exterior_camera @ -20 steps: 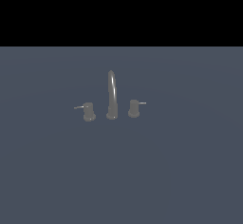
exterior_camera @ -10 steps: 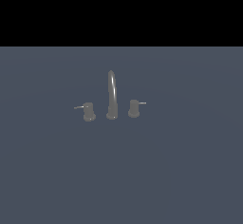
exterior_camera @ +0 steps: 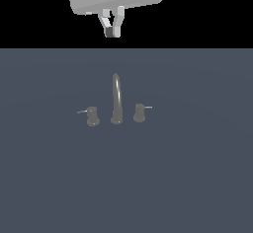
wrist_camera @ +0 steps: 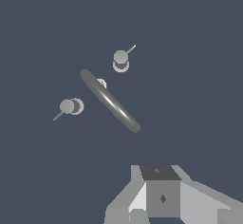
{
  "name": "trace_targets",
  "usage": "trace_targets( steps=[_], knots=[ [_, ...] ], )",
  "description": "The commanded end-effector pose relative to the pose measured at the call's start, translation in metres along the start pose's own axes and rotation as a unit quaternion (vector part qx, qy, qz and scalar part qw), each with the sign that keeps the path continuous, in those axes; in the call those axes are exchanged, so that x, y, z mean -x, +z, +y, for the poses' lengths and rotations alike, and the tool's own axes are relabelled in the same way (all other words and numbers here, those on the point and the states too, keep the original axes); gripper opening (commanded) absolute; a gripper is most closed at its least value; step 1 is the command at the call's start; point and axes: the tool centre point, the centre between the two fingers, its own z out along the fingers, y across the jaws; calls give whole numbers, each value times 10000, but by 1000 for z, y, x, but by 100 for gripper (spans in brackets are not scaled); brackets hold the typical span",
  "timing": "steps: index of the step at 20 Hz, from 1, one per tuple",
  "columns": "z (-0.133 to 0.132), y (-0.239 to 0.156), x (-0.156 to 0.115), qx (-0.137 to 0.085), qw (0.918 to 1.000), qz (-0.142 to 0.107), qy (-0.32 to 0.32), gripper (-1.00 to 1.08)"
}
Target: Turn on the faucet by rotating a designated handle.
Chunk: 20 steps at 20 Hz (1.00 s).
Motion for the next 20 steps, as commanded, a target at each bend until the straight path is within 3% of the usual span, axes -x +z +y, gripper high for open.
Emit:
trace_targets(
  steps=[1,11,20],
  knots=[
    [-7,17,-12,-1,9997,-12,251,-100],
    [-28,81,-61,22,9926,-64,1210,-100],
    [-38,141,-109,59,9778,-101,2093,-100]
  ],
)
